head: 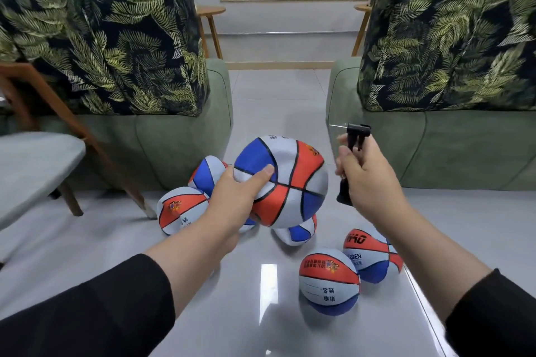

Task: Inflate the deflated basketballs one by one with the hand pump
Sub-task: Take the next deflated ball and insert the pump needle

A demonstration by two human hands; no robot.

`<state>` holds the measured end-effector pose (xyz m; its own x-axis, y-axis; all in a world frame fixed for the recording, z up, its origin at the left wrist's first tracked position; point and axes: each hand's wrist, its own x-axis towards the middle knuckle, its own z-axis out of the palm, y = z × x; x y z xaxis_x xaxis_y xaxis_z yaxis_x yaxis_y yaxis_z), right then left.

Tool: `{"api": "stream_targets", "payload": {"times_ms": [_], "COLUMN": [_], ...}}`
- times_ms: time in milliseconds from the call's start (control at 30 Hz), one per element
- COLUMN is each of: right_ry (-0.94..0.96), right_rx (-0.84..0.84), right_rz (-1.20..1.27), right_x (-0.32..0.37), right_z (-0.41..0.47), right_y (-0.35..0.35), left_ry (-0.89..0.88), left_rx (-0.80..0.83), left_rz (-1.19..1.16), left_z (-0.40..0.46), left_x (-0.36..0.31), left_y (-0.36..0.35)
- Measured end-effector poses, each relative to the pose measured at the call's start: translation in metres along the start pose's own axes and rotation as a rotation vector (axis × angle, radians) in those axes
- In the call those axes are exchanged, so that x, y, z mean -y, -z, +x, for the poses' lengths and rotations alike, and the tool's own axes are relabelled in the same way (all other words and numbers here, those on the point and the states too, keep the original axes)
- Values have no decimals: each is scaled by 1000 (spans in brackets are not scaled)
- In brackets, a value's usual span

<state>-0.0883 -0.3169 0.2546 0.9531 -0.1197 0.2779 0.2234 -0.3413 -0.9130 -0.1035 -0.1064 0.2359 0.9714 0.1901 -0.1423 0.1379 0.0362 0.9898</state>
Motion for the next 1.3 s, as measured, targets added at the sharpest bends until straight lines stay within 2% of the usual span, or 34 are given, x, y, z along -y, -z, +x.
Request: {"api": "stream_targets", "payload": {"times_ms": [133, 233, 333, 500, 567, 633, 700, 800, 900, 967, 1100, 1300], "right_ry": [-143, -192, -179, -168, -175, -190, -231, -239, -207, -183, -134, -96], "right_rx": [85, 120, 100, 110, 106, 71, 41, 7, -20, 1, 66, -3], "right_rz": [-57, 53, 55, 82, 99, 110, 146, 109, 63, 66, 120, 12], "right_x": [-9, -8, -3, -3, -5, -7, -8, -8, -7, -6, 0, 2], "right_z": [5, 6, 9, 15, 15, 13, 11, 14, 19, 20, 18, 24], "right_y": [6, 2, -1, 1, -1, -5, -8, -7, -2, 0, -1, -5], "left_ry": [60, 118, 154, 177, 132, 64, -42, -140, -41, 3, -20, -36], "left_rx": [-60, 29, 125, 161, 105, -54, -109, 8, 124, 113, 122, 226], "left_rz": [-147, -243, -271, -310, -311, -278, -156, 11, -63, -108, -254, -368], "left_z": [14, 17, 16, 15, 13, 16, 20, 22, 25, 29, 35, 37], "left_x": [-8, -14, -16, -18, -21, -21, -19, -15, -11, -6, 1, 5], "left_y": [11, 16, 14, 7, 2, -5, -8, -10, -9, -7, 0, 6]}}
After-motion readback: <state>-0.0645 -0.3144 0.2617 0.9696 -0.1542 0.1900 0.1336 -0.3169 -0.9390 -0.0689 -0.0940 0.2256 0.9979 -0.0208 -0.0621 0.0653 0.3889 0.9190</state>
